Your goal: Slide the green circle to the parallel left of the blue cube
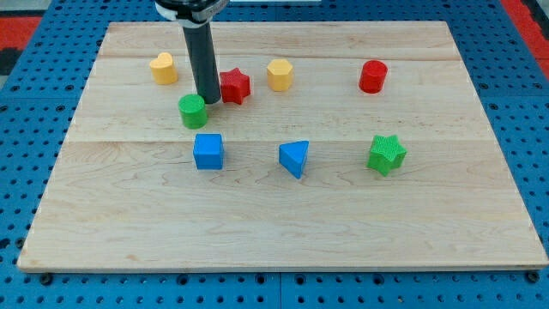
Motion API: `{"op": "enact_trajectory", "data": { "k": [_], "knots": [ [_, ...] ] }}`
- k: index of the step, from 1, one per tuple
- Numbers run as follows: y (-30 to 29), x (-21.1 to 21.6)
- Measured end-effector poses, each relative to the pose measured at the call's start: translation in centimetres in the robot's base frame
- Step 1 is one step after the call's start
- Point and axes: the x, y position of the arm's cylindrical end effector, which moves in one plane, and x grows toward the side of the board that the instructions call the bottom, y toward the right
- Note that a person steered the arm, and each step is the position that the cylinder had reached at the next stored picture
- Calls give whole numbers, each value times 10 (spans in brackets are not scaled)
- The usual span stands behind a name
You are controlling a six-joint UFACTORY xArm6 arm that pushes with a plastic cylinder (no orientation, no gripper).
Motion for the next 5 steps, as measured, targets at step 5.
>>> {"op": "enact_trajectory", "data": {
  "k": [5],
  "knots": [
    [-66,39]
  ]
}}
